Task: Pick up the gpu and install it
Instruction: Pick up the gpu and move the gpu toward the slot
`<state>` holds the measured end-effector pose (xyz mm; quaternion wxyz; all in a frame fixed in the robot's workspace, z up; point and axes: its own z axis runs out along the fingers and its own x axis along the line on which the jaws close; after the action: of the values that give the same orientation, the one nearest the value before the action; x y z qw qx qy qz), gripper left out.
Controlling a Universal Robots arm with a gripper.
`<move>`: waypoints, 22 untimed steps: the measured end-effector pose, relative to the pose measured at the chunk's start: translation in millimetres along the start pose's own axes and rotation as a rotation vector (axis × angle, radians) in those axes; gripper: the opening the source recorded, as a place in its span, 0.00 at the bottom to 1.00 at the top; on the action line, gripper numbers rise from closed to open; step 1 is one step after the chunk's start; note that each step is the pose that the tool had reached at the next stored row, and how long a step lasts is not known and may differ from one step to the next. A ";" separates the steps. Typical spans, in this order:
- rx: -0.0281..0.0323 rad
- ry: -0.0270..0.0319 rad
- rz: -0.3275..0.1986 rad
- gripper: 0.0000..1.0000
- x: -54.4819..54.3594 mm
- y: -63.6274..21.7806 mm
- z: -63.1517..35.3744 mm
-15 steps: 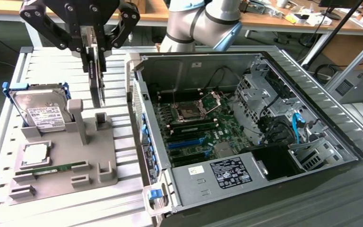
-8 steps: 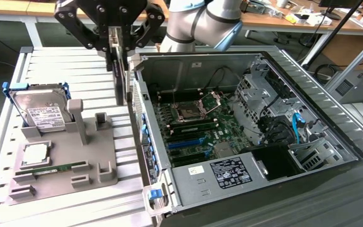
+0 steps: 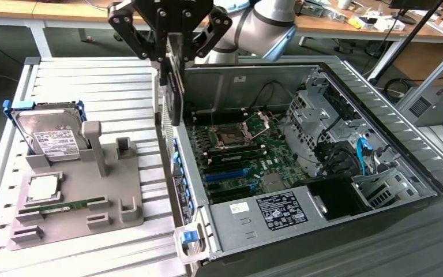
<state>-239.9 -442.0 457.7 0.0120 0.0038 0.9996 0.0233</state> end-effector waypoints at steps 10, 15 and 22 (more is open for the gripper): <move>0.0000 0.0002 0.000 0.27 -47.1 0.3 1.1; 0.0001 0.0005 0.000 0.27 -72.9 0.5 1.8; 0.0001 0.0012 0.000 0.27 -107.8 0.7 3.3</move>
<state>-132.1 -442.0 457.0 0.0114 0.0038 0.9997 0.0232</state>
